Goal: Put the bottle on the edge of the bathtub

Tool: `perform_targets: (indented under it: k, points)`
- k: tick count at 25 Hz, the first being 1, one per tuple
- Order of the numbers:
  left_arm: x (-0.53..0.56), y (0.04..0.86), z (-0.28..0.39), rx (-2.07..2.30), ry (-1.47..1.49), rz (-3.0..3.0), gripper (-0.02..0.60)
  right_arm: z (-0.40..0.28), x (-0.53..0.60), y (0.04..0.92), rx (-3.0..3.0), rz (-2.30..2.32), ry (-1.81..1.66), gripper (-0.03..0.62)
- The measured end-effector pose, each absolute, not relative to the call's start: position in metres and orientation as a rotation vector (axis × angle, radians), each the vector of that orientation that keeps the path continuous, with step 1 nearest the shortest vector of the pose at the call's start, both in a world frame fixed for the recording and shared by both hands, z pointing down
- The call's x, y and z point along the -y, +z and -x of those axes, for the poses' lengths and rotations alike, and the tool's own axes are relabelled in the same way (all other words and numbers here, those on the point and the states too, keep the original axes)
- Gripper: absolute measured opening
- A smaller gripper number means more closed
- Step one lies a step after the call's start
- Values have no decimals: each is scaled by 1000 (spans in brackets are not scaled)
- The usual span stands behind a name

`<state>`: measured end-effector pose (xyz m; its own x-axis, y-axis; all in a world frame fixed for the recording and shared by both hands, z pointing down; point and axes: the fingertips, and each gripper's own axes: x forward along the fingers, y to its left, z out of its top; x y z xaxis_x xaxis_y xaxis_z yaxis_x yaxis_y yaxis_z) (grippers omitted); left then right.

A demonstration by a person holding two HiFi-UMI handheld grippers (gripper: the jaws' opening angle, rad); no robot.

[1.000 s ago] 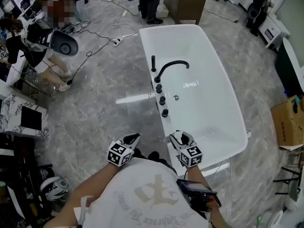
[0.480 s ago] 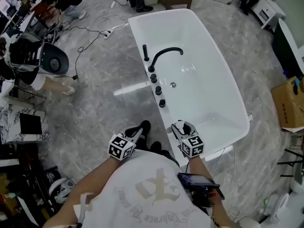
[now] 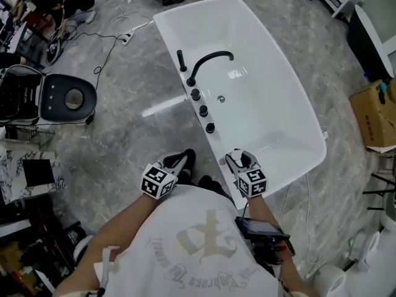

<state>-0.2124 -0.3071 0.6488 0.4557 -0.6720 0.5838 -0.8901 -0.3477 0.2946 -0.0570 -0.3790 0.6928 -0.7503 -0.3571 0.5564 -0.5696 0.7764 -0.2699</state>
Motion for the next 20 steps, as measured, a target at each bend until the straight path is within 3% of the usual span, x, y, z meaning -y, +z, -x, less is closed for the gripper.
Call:
perform_targets:
  k: [20]
  points:
    - [317, 667, 244, 1248, 512, -2111, 25, 80, 407, 731, 2384, -757, 613, 158]
